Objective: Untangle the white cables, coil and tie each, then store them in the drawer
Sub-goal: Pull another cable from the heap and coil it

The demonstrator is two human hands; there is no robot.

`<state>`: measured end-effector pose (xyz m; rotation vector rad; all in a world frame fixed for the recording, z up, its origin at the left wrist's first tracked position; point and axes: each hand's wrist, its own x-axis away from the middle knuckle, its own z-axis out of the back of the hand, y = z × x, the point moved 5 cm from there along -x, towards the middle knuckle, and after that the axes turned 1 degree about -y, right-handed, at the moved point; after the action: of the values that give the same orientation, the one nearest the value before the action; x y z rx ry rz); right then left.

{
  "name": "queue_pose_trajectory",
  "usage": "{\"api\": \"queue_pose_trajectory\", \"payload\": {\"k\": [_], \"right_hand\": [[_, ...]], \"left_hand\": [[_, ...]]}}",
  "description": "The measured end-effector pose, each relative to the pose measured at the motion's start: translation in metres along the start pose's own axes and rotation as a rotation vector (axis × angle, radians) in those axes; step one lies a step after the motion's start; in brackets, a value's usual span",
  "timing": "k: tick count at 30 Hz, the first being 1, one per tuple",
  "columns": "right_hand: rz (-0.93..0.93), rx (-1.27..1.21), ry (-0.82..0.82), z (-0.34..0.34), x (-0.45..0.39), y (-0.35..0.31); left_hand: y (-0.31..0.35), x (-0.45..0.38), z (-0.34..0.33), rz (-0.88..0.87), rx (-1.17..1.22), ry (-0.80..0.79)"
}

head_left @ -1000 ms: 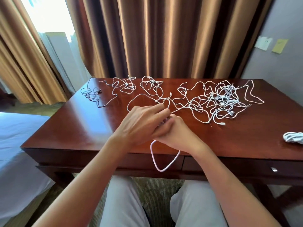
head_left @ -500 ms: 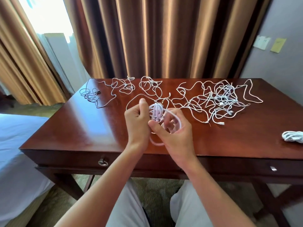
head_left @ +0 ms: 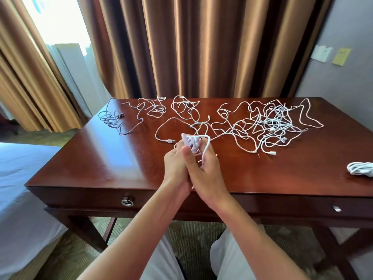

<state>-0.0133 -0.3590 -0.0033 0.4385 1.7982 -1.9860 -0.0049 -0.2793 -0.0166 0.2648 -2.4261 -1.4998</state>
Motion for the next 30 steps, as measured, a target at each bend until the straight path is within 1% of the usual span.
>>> {"api": "queue_pose_trajectory", "payload": {"k": [2, 4, 5, 7, 9, 11, 14, 15, 18, 20, 22, 24, 27, 28, 29, 30], "right_hand": [[0.105, 0.097, 0.098, 0.008, 0.005, -0.007], [0.138, 0.199, 0.196, 0.016, 0.006, -0.011], [0.138, 0.241, 0.218, 0.017, 0.006, -0.011], [0.151, 0.297, 0.219, 0.017, 0.006, -0.012], [0.169, 0.350, 0.161, 0.012, 0.007, -0.012], [0.170, 0.343, 0.060, 0.002, 0.009, -0.008], [0.081, 0.193, -0.042, -0.009, 0.009, 0.002], [0.069, 0.178, -0.067, -0.010, 0.008, 0.005], [0.096, 0.261, -0.142, -0.010, 0.005, 0.006], [0.089, 0.297, -0.143, -0.010, 0.002, 0.006], [0.059, 0.324, -0.116, -0.008, -0.002, 0.008], [0.057, 0.378, -0.073, -0.003, -0.007, 0.010], [0.064, 0.462, -0.051, 0.008, -0.014, 0.014], [0.046, 0.457, -0.077, 0.011, -0.017, 0.016], [0.003, 0.428, -0.133, 0.014, -0.019, 0.016], [-0.059, 0.370, -0.213, 0.015, -0.019, 0.018]], "left_hand": [[0.004, -0.007, 0.005, -0.017, 0.008, 0.090], [0.012, -0.012, 0.009, -0.128, -0.057, 0.140], [0.015, -0.013, 0.011, -0.190, -0.108, 0.156], [0.018, -0.014, 0.014, -0.282, -0.191, 0.175], [0.020, -0.014, 0.014, -0.314, -0.240, 0.190], [0.017, -0.016, 0.012, -0.254, -0.246, 0.173], [0.008, -0.011, 0.004, -0.037, -0.147, 0.059], [0.007, -0.009, 0.002, 0.004, -0.118, 0.031], [0.009, -0.008, 0.003, -0.004, -0.107, 0.001], [0.008, -0.008, 0.005, -0.021, -0.154, -0.023], [0.006, -0.008, 0.005, -0.058, -0.255, -0.045], [0.003, -0.010, 0.007, -0.124, -0.395, -0.063], [0.009, -0.016, 0.012, -0.321, -0.652, -0.059], [0.018, -0.016, 0.014, -0.419, -0.696, -0.029], [0.030, -0.014, 0.015, -0.567, -0.741, 0.009], [0.044, -0.007, 0.015, -0.750, -0.792, 0.013]]}}
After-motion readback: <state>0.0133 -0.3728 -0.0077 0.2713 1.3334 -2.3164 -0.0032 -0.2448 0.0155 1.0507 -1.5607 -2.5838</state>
